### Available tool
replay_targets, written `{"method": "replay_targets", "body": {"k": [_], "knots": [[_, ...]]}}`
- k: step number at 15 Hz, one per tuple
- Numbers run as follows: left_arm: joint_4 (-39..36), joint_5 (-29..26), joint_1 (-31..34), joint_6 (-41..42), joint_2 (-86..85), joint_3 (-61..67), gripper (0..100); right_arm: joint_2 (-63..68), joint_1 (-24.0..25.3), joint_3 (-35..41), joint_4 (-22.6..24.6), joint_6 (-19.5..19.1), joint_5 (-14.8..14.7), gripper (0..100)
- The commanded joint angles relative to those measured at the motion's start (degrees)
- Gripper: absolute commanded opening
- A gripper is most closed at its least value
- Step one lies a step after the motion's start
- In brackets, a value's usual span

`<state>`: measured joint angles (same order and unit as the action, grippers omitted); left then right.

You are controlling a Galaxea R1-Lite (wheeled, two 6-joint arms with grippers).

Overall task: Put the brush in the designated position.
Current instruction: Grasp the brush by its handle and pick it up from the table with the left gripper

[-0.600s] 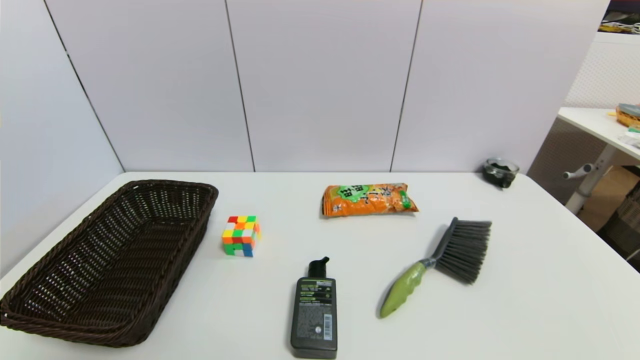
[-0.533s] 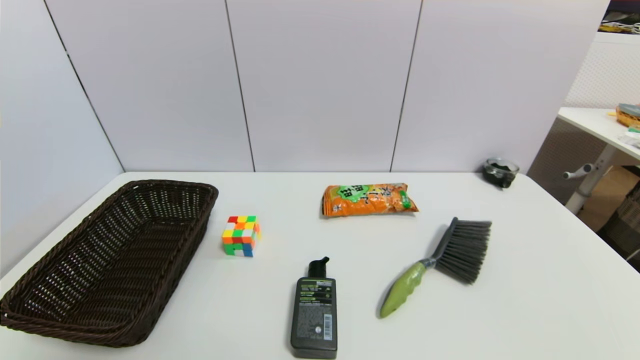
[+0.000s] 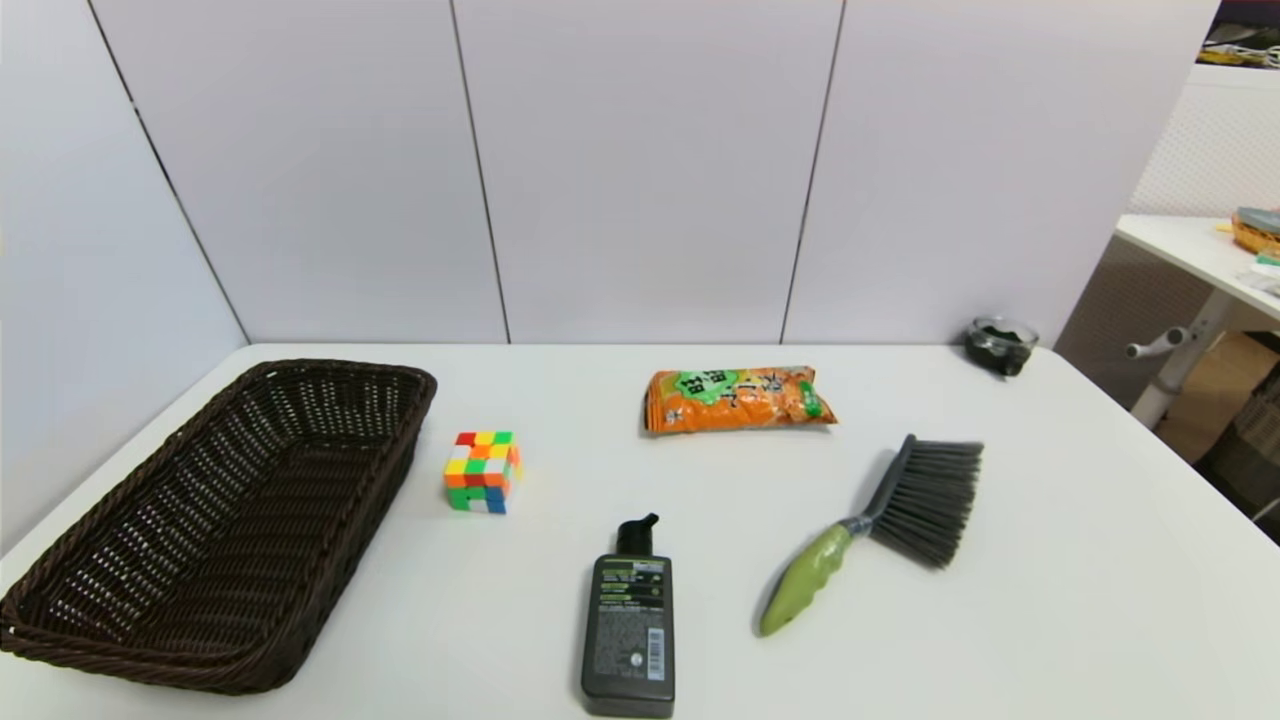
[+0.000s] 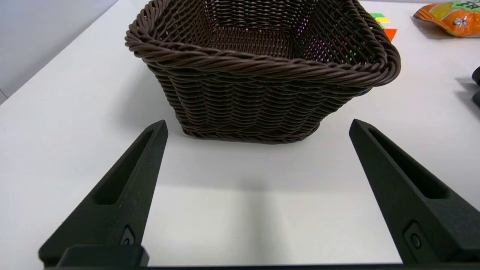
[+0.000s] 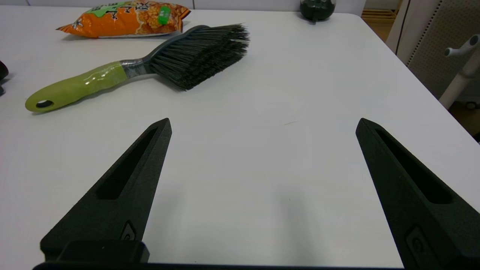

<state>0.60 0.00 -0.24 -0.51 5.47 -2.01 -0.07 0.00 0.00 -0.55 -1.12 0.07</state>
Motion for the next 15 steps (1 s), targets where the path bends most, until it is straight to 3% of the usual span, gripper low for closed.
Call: {"method": "replay_targets", "body": {"k": [1, 3, 7, 10, 15], "knots": [[-0.07, 0.18, -15.49, 6.22, 29.16, -25.06, 100, 0.07, 0.09, 0.09, 0.02, -0.02, 0.01, 100], [0.28, 0.09, -26.39, 6.75, 38.91, -34.46, 100, 0.07, 0.00, 0.09, 0.02, -0.02, 0.01, 100], [-0.69, 0.00, -37.90, 8.16, 61.85, -46.94, 100, 0.07, 0.00, 0.09, 0.02, -0.02, 0.01, 100], [-13.17, 0.09, -46.34, 7.81, 76.97, -48.44, 100, 0.07, 0.00, 0.09, 0.02, -0.02, 0.01, 100], [-20.81, 0.26, -51.26, 7.72, 92.96, -54.06, 100, 0.07, 0.00, 0.09, 0.02, -0.02, 0.01, 100]]}}
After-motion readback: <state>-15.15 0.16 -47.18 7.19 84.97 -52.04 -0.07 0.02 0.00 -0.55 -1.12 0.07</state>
